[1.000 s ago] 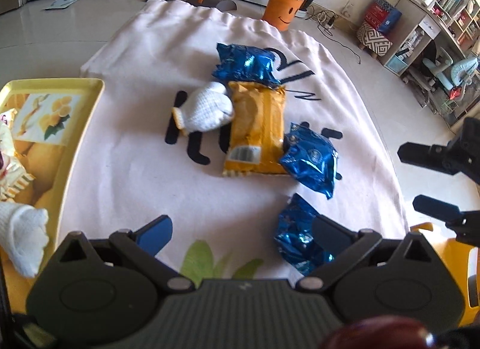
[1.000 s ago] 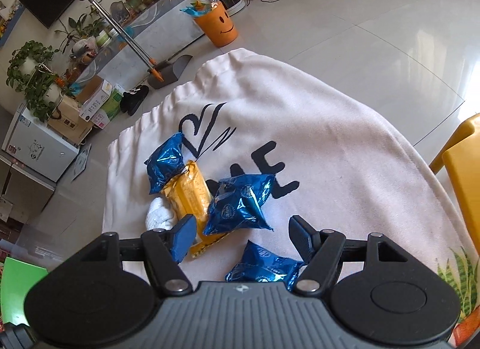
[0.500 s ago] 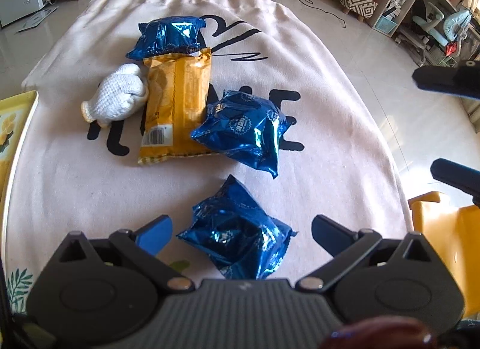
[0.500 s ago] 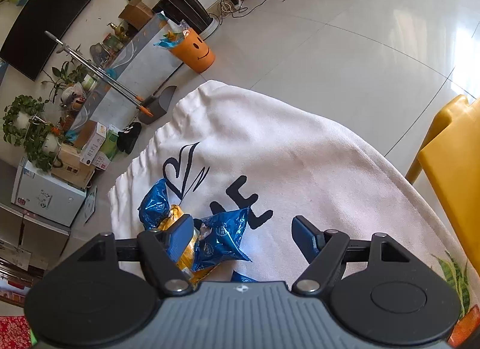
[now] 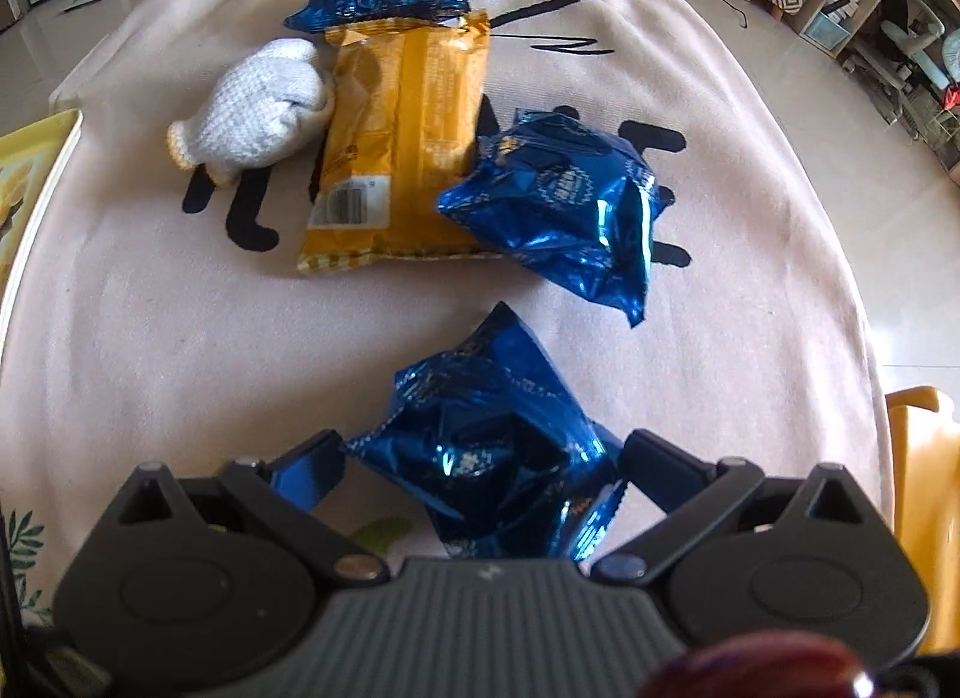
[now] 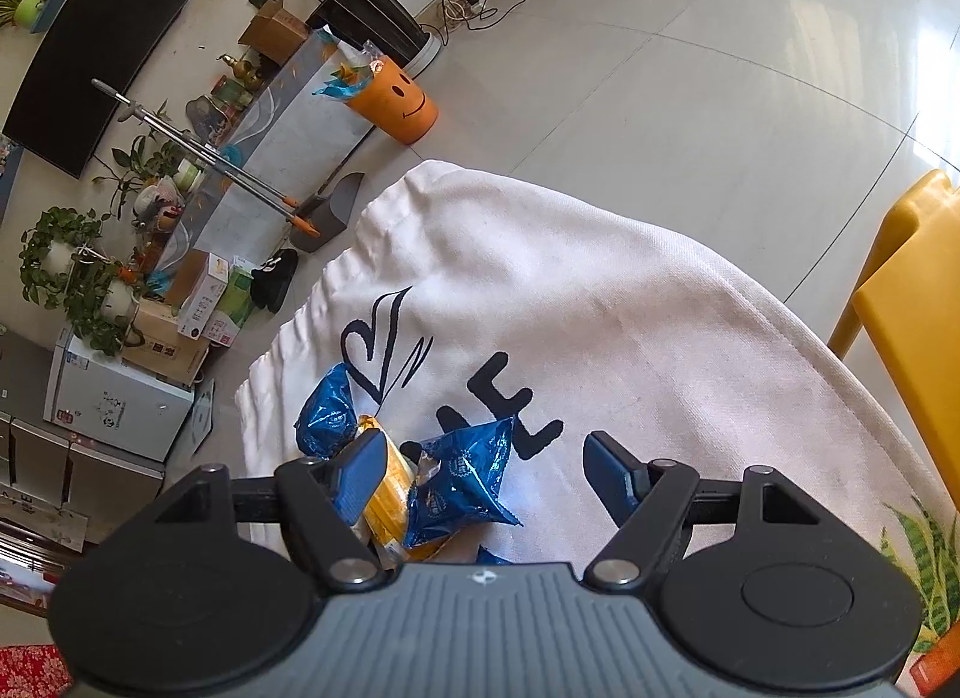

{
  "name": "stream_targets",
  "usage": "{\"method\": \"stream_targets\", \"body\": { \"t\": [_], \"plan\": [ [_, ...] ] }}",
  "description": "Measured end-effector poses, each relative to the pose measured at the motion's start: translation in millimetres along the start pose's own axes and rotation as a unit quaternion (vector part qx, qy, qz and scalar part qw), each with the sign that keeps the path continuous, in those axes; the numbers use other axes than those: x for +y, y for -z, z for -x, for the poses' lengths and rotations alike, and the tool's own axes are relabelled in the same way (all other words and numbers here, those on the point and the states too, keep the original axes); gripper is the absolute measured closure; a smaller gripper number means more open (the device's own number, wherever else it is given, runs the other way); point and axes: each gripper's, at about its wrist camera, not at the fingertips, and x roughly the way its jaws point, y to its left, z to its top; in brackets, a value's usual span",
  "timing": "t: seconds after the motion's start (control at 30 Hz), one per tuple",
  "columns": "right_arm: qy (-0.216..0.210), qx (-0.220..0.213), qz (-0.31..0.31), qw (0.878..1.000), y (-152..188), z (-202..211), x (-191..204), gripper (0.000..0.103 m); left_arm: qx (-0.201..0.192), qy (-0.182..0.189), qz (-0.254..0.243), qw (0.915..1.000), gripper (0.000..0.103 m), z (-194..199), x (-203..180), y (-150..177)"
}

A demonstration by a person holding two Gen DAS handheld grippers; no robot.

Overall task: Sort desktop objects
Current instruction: 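Lower the left tool onto the crumpled blue foil packet and close it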

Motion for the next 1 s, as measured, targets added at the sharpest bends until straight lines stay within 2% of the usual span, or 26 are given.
{"method": "stream_targets", "body": {
  "t": [0.23,0.57,0.67,0.8,1.0],
  "plan": [
    [-0.004,0.006,0.006,1.0,4,-3,4,0.03,-0.004,-0.006,0.036,0.9993,0.0,10,51,8],
    [-0.007,0.027,0.035,0.999,15,-14,18,0.03,0.014,-0.043,0.041,0.9981,0.0,23,117,12],
    [-0.005,0.039,0.043,0.998,20,-20,21,0.03,0.01,-0.042,0.056,0.9975,0.0,23,121,12],
    [-0.001,0.045,0.051,0.998,26,-26,26,0.03,0.001,-0.04,0.052,0.9978,0.0,23,117,12],
    [0.008,0.057,0.071,0.996,34,-34,31,0.03,-0.01,-0.01,0.054,0.9984,0.001,31,113,9]
  ]
}}
